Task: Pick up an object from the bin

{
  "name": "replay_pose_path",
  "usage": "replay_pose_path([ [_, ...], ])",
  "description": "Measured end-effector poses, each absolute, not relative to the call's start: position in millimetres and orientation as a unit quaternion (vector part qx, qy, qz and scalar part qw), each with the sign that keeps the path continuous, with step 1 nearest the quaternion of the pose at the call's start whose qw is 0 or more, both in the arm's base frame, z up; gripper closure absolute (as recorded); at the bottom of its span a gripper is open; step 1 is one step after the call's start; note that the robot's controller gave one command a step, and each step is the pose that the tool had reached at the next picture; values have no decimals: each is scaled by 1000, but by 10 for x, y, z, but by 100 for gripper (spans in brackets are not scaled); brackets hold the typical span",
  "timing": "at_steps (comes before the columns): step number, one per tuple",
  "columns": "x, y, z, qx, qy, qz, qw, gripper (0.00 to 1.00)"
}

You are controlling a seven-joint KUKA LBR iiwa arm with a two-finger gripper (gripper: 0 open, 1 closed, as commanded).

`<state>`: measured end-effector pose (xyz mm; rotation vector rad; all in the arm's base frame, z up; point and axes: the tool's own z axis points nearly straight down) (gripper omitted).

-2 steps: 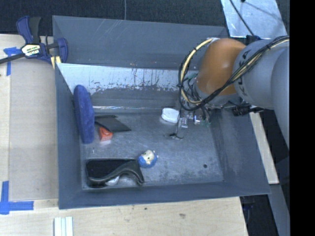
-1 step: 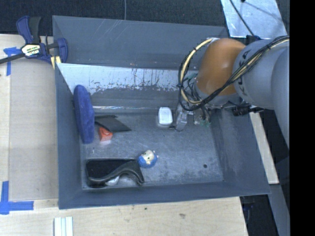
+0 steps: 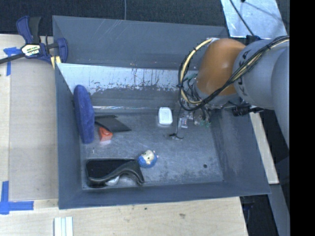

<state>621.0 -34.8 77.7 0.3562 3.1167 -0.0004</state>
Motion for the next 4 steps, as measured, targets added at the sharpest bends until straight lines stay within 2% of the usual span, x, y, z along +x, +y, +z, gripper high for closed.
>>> replay_pose_path([
  [1, 6233, 59, 692, 200, 980, -2, -2, 0],
  [2, 6260, 62, 716, 199, 980, 0, 2, 100],
  [3, 6048, 59, 1905, 195, 981, 1, 6, 100],
  [4, 5952, -108, 3281, 207, 978, 1, 6, 100],
])
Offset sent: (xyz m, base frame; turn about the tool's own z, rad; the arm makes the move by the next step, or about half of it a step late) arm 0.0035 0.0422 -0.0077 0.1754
